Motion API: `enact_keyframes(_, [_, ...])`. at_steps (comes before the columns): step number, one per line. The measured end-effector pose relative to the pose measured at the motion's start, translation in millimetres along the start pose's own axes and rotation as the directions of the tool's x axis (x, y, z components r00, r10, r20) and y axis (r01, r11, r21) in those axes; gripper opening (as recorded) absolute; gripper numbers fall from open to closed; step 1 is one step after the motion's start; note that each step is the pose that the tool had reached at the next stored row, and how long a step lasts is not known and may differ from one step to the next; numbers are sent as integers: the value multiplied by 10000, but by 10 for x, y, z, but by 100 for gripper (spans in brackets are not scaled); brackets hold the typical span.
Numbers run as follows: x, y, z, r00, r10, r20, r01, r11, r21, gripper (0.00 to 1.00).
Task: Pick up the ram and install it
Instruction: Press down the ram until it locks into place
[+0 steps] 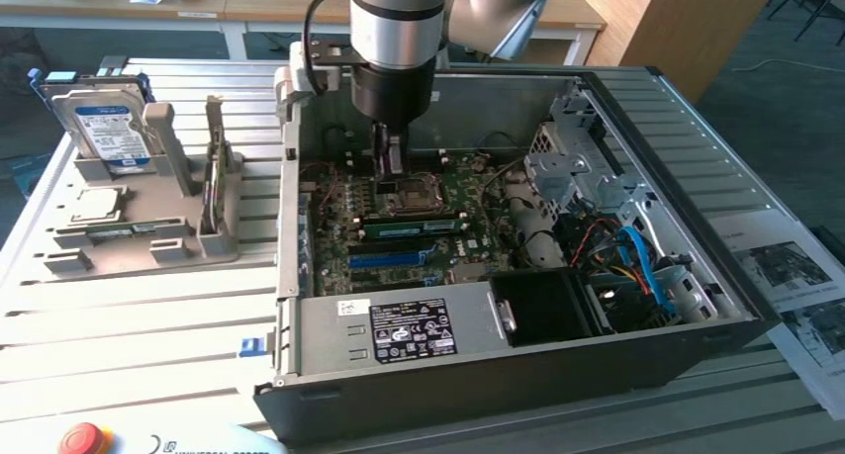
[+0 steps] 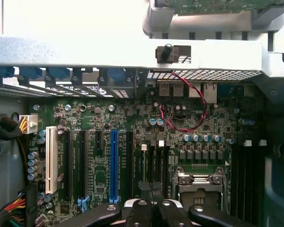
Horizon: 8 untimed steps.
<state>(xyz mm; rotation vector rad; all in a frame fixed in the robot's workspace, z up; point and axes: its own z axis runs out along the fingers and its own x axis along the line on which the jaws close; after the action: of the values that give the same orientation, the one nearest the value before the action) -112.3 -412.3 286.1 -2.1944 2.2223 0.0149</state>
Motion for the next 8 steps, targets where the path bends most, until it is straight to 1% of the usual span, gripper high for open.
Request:
enact_keyframes(3, [0, -18, -1, 10000, -1, -1, 1, 10000, -1, 10])
enact_keyframes(8, [-2, -132, 0, 10000, 0, -1, 0, 10000, -18, 10])
